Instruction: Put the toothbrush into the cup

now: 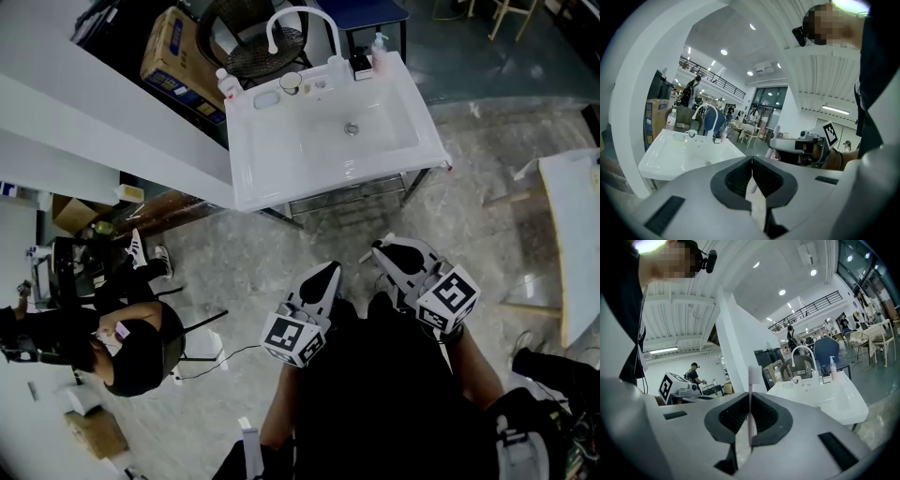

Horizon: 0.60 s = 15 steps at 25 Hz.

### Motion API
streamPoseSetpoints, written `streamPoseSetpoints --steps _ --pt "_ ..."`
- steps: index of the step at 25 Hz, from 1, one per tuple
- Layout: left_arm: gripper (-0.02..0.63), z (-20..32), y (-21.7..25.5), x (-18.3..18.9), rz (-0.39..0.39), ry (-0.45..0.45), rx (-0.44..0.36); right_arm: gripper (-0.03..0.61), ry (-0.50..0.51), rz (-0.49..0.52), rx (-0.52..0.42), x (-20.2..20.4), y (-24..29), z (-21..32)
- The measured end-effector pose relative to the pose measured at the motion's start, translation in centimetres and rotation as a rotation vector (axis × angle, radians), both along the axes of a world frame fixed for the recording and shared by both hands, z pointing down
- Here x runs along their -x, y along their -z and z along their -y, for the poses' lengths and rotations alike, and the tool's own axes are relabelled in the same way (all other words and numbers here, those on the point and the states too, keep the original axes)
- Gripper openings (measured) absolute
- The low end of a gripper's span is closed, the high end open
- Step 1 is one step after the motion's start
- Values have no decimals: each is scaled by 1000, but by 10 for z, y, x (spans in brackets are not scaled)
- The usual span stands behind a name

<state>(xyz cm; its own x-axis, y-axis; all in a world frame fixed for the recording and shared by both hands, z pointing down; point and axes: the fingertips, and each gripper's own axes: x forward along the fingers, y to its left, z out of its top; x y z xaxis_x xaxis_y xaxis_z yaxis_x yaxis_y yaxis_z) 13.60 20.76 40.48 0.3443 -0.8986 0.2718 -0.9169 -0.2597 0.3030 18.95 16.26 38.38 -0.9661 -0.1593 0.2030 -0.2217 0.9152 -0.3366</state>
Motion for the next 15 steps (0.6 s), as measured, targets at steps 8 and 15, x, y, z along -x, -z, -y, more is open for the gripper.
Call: streamPoseSetpoints --steps 8,15 --pt "12 18 -6 -25 19 49 26 26 30 -64 -5 -32 -17 15" --pt "12 15 -16 -32 17 50 58 26 38 -63 17 -37 -29 24"
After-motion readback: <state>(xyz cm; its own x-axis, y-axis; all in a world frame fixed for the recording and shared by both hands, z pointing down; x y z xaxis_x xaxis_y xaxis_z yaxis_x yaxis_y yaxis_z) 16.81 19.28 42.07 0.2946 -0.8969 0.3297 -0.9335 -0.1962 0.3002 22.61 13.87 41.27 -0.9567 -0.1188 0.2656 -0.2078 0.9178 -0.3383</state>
